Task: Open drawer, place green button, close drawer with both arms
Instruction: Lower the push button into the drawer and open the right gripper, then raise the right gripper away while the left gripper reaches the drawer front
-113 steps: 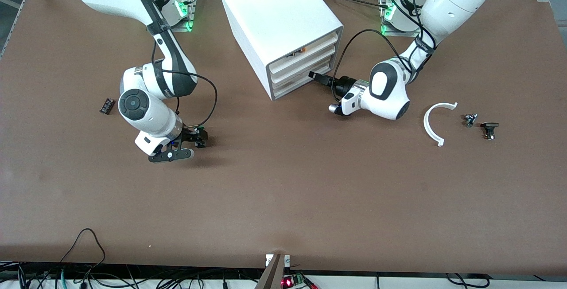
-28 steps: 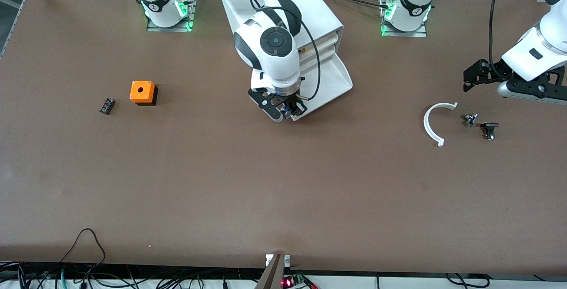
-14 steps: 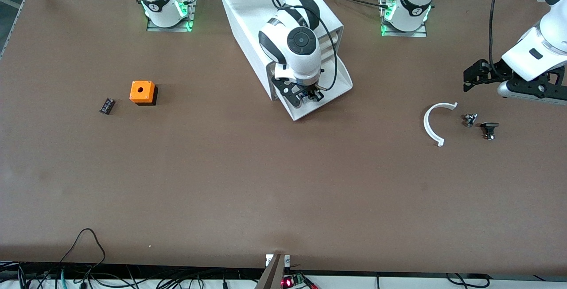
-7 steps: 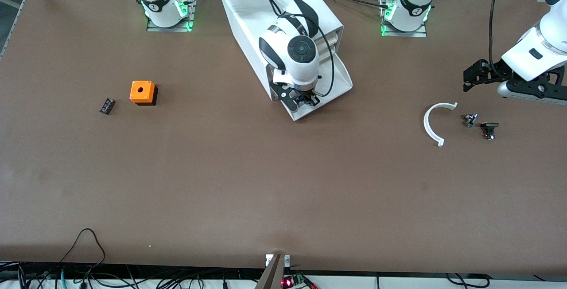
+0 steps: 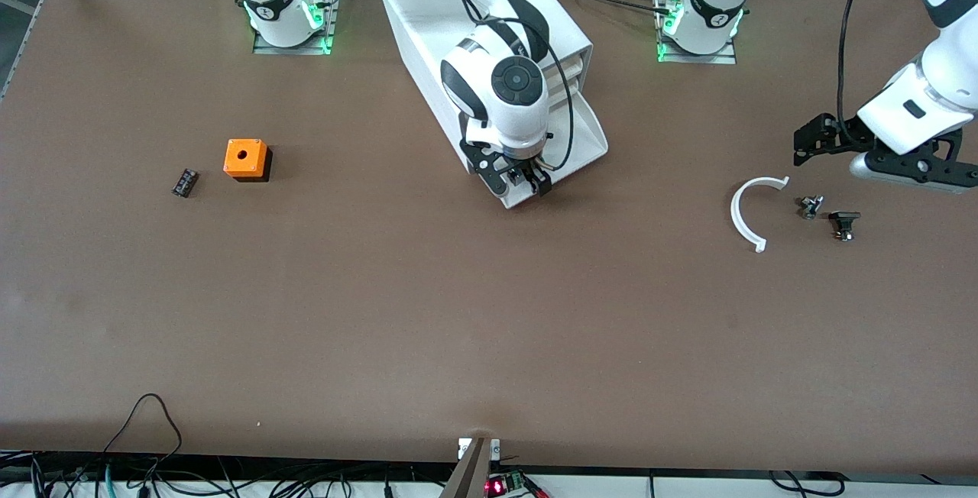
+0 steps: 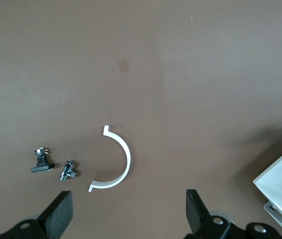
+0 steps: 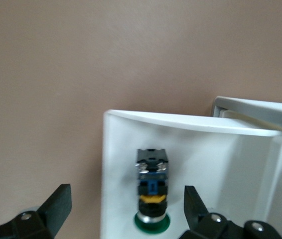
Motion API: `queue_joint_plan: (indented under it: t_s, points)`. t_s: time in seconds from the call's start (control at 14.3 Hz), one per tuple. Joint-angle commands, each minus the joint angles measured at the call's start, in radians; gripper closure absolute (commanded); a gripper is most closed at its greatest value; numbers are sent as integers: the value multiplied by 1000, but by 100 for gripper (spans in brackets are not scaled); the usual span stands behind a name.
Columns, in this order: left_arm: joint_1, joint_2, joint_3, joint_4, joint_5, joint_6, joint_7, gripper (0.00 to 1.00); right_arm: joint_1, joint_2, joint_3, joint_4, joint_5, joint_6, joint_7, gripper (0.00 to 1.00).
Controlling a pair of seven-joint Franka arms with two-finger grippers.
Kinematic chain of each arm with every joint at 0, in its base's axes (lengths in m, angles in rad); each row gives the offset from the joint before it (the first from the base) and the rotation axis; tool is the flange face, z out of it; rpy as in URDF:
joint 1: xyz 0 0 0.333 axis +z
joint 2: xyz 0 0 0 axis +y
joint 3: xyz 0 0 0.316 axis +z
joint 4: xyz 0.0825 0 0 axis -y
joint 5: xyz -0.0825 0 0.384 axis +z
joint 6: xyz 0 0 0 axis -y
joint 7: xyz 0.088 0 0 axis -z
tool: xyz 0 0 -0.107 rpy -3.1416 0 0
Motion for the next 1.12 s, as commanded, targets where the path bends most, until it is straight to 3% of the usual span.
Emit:
queue_joint_plan:
  t_s: [0.0, 0.21, 0.49, 1.05]
  points:
    - [-23, 53, -18, 11, 16, 55, -76, 0, -28, -86, -36, 6, -13, -63, 4, 0]
    - [-46, 87, -64, -64, 16, 162, -316, 0, -87, -147, -36, 6, -14, -66, 1, 0]
    - [-89, 125, -133, -250, 18, 460, -593, 0, -173, -213, -36, 3, -14, -74, -62, 0]
    - [-230, 337, -132, -348, 28, 823, -974, 0, -380, -315, -28, -61, -4, -144, -482, 0]
